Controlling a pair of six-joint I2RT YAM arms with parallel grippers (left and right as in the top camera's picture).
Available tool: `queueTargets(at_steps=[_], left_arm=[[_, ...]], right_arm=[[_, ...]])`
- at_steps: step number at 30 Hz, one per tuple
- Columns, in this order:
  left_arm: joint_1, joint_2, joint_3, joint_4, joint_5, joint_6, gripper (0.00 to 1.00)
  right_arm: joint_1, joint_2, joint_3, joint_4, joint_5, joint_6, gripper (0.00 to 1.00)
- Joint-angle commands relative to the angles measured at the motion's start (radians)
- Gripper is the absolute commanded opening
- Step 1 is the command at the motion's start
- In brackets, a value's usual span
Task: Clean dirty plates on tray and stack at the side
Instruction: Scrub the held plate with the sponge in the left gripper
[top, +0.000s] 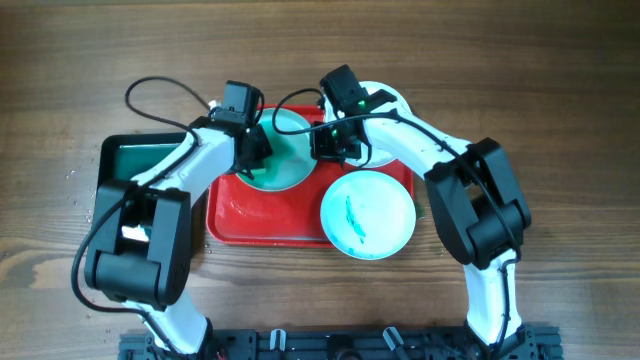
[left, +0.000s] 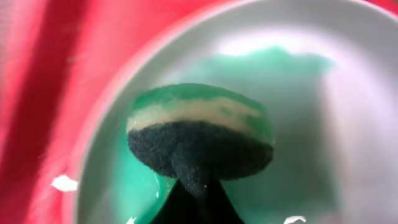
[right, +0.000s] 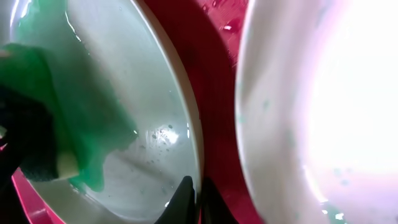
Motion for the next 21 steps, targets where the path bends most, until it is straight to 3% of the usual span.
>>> queueTargets(at_steps=[1, 4, 6, 11, 15, 18, 21], left_arm=[[-0.019, 0.065, -0.031, 0.010, 0.435, 0.284, 0.04], [-0.013, 0.065, -0.031, -0.007, 0.623, 0.393, 0.04], [-0.005, 0.065, -0.031, -0.008, 0.613, 0.381, 0.04], [0.046, 0.065, -0.031, 0.049, 0.246, 0.132, 0.04], [0.084, 0.065, -0.031, 0.061, -0.179, -0.107, 0.04], [0.094, 0.065, -0.031, 0.049, -0.276, -0.118, 0.04], [0.086, 0.065, -0.031, -0.016, -0.194, -0.084, 0.04]], right_arm=[[0.017, 0.012, 0.001, 0.014, 0.013, -0.027, 0.04], [0.017, 0.012, 0.001, 0.016, 0.013, -0.050, 0.04], [0.017, 0.012, 0.001, 0.010, 0.014, -0.053, 0.04], [0.017, 0.012, 0.001, 0.002, 0.014, -0.061, 0.04], [0.017, 0.012, 0.001, 0.002, 0.014, -0.061, 0.04], [0.017, 0.012, 0.001, 0.002, 0.014, -0.061, 0.04], [0.017, 0.012, 0.001, 0.002, 0.013, -0.060, 0.04]])
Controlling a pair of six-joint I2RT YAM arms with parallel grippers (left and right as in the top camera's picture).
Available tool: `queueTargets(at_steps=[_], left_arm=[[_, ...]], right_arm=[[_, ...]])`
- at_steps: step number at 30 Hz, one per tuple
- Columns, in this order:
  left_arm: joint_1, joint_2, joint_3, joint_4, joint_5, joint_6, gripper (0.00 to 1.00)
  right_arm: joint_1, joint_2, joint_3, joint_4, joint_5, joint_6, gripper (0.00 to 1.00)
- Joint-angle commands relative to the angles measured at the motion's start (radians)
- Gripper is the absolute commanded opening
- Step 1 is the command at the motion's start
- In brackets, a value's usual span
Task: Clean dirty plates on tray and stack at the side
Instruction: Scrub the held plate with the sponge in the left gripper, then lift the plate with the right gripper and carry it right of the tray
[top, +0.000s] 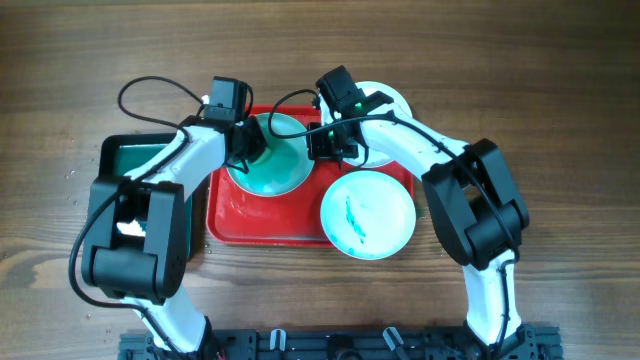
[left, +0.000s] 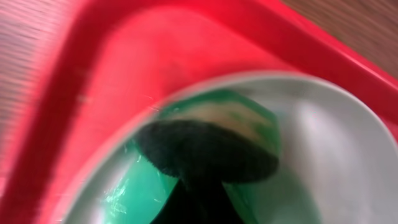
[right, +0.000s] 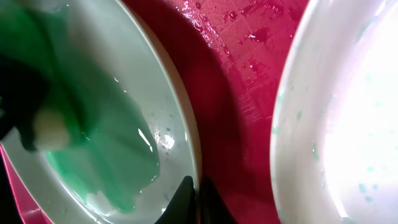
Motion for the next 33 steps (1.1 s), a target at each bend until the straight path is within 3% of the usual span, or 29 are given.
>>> queueTargets(at_steps=[1, 7, 10, 14, 17, 24, 27, 29, 33], left_arm=[[0.021, 0.047, -0.035, -0.101, -0.118, 0.035, 0.04], [0.017, 0.045, -0.035, -0.257, 0.528, 0.352, 0.04], [0.018, 0.039, -0.028, -0.239, 0.640, 0.368, 0.04], [0.047, 0.038, 0.032, -0.174, 0.606, 0.343, 0.04], [0.105, 0.034, 0.136, -0.217, 0.557, 0.338, 0.04], [0.262, -0.010, 0.495, -0.583, 0.381, 0.338, 0.04], [0.293, -0.042, 0.541, -0.706, 0.357, 0.338, 0.04], [0.301, -0.047, 0.541, -0.771, 0.333, 0.338, 0.04], [0.302, -0.047, 0.541, -0.858, 0.187, 0.338, 0.04]], right_arm=[[0.004, 0.012, 0.001, -0.017, 0.003, -0.026, 0.04], [0.004, 0.012, 0.001, -0.029, 0.003, -0.027, 0.04], [0.004, 0.012, 0.001, -0.049, -0.010, -0.038, 0.04], [0.004, 0.012, 0.001, -0.078, -0.028, -0.048, 0.04], [0.004, 0.012, 0.001, -0.089, -0.028, -0.048, 0.04], [0.004, -0.006, 0.002, -0.100, -0.028, -0.074, 0.04], [0.004, -0.062, 0.004, -0.109, -0.012, -0.097, 0.04], [0.005, -0.124, 0.004, -0.126, 0.058, -0.095, 0.05], [0.054, -0.258, 0.004, -0.183, 0.381, -0.085, 0.04]])
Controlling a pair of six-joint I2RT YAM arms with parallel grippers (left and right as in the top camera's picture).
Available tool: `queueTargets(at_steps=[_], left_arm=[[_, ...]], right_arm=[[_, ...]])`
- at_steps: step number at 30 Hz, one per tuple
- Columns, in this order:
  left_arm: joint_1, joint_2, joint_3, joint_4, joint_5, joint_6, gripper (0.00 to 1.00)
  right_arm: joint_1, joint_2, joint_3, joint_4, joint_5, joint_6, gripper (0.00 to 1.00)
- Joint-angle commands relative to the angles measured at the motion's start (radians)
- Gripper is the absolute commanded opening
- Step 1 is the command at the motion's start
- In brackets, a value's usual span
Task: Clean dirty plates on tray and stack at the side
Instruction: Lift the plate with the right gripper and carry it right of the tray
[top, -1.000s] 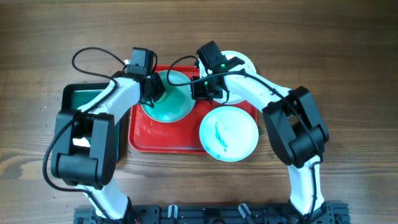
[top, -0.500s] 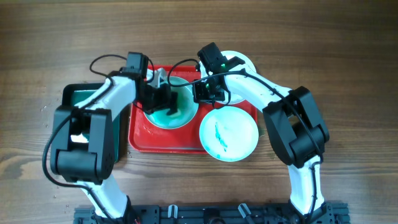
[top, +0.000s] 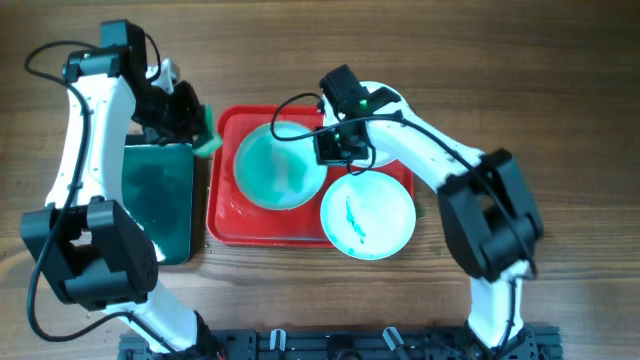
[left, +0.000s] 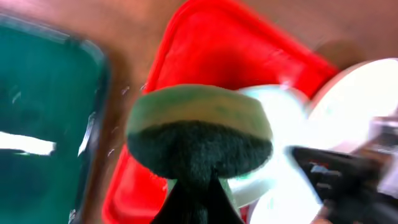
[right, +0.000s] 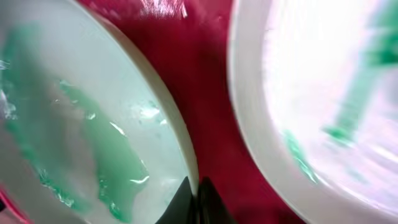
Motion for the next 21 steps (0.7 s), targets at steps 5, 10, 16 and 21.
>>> queueTargets(at_steps=[5, 10, 16, 21], left_arm=[[0.004, -0.017, 0.008, 0.019, -0.153, -0.060, 0.04], [0.004, -0.017, 0.008, 0.057, -0.153, -0.094, 0.04], [0.004, -0.017, 0.008, 0.064, -0.152, -0.094, 0.04], [0.004, -0.017, 0.008, 0.072, -0.149, -0.094, 0.04]], right_arm=[[0.191, -0.227, 0.006, -0.027, 0.700, 0.036, 0.04], [0.379, -0.224, 0.003, -0.026, 1.136, 0.035, 0.04], [0.527, -0.224, 0.003, -0.006, 1.402, 0.031, 0.04], [0.570, -0.224, 0.003, 0.062, 1.390, -0.037, 0.04]])
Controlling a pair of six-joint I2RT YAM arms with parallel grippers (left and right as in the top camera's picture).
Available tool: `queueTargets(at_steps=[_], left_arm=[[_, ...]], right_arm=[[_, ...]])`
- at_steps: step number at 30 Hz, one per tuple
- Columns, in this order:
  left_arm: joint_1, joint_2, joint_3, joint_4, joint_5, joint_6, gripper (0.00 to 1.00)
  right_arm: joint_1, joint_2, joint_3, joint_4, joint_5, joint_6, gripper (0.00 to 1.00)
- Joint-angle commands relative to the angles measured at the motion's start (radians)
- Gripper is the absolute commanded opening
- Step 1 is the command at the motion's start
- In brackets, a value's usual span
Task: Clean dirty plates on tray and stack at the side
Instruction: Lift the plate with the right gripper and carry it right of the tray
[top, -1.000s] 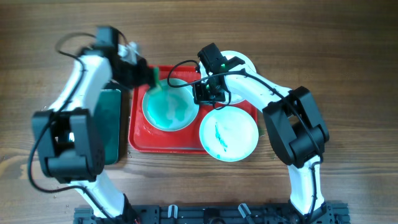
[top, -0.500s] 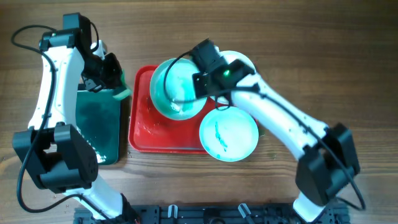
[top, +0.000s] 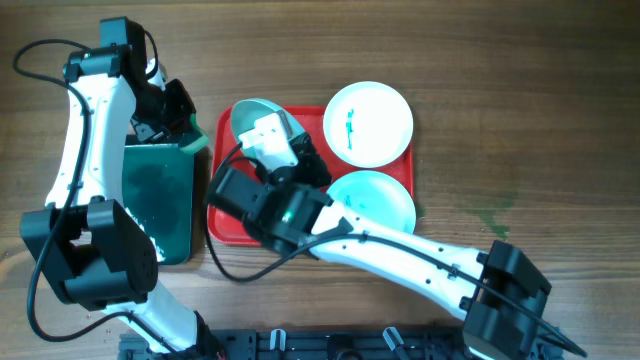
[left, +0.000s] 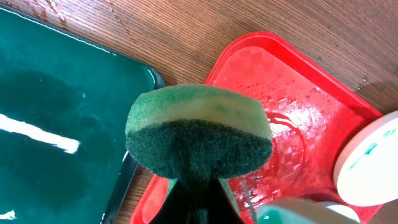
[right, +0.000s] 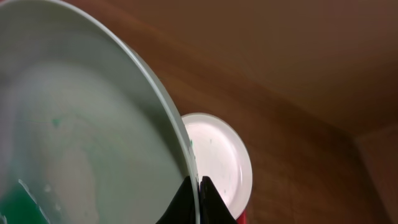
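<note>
My right gripper (right: 194, 188) is shut on the rim of a green-smeared white plate (right: 87, 124), held up and tilted over the red tray (top: 225, 225); overhead the plate (top: 250, 113) shows on edge. The left gripper (left: 198, 190) is shut on a green and yellow sponge (left: 199, 134), hanging over the gap between the tray (left: 292, 93) and the green tub (left: 56, 118); overhead the sponge (top: 194, 143) is at the tub's far corner. A white plate with green marks (top: 368, 122) lies at the tray's far right. A teal-tinted plate (top: 380, 195) lies nearer.
The green tub (top: 155, 205) of water stands left of the tray. My right arm (top: 390, 255) reaches across the tray's near side. Bare wooden table (top: 520, 120) lies to the right. A green smear (top: 492, 222) marks the wood.
The smeared plate lay flat in the tray with my right gripper on its rim; now it is raised and tilted, and the right arm lies low across the tray. The sponge stays by the tub.
The sponge in my left gripper was pressed into the plate in the tray while the right gripper held the rim. Then the sponge sat at the plate's far left. Then it was away beside the tub. Now the plate is held up off the tray.
</note>
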Motion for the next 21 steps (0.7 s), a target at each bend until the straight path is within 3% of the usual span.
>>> queueTargets(at_steps=[1, 5, 11, 18, 21], left_arm=[[0.003, -0.017, 0.008, 0.013, -0.006, -0.013, 0.04], [-0.001, -0.017, 0.008, 0.021, -0.006, -0.013, 0.04], [-0.003, -0.017, 0.008, 0.025, -0.006, -0.013, 0.04], [-0.006, -0.017, 0.008, 0.032, 0.008, -0.085, 0.04], [-0.024, -0.017, 0.008, 0.027, 0.010, -0.085, 0.04]], right_arm=[[0.003, -0.001, 0.003, 0.023, 0.019, -0.029, 0.04], [0.003, -0.001, 0.003, 0.024, 0.061, -0.032, 0.04], [0.003, -0.001, 0.003, 0.097, 0.178, -0.212, 0.04], [-0.016, -0.001, 0.003, 0.035, -0.115, -0.079, 0.04], [-0.034, -0.002, 0.003, 0.013, -0.143, -0.060, 0.04]])
